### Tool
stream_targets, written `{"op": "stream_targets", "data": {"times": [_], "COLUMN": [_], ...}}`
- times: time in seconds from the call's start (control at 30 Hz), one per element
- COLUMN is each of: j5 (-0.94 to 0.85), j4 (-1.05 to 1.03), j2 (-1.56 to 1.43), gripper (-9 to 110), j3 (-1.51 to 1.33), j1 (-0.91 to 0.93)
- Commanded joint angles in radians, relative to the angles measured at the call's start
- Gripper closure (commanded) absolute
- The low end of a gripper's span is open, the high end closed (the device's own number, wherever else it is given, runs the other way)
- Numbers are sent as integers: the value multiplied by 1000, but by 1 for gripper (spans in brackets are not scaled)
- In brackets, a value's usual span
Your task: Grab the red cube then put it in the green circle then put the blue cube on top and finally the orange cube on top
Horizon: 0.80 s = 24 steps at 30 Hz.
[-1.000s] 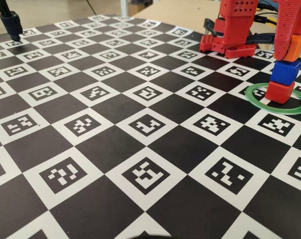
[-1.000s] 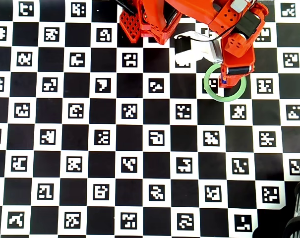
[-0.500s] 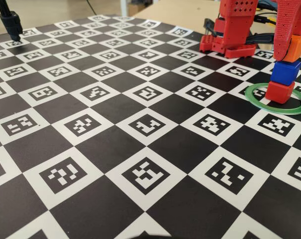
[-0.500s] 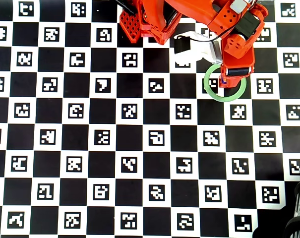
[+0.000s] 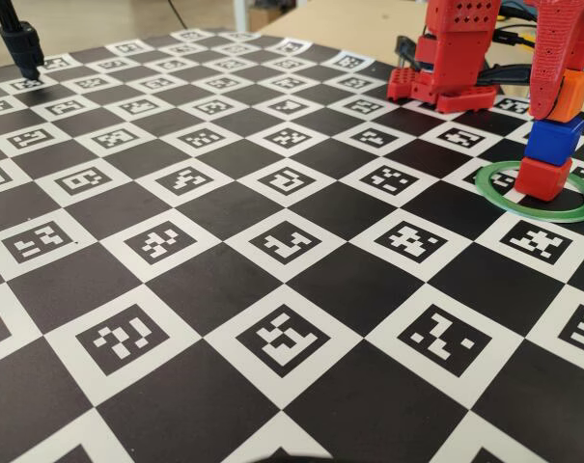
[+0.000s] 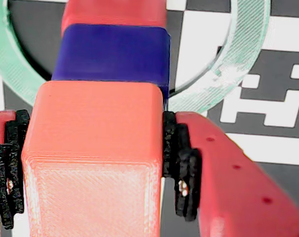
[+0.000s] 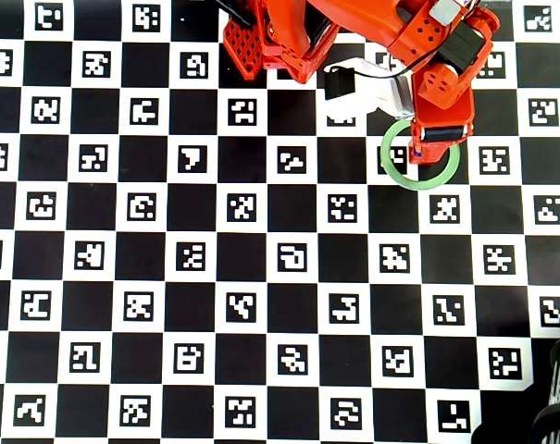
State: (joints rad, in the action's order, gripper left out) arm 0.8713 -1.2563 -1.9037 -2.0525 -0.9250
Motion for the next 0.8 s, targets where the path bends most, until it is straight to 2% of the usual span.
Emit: {"op": "stream_targets", "data": {"times": [0.0,0.77], "j5": [-3,3], "j4": [6,20], "j2": [-55,-48], "gripper": [96,96], "j3": [17,15], "j1": [-17,-11]}}
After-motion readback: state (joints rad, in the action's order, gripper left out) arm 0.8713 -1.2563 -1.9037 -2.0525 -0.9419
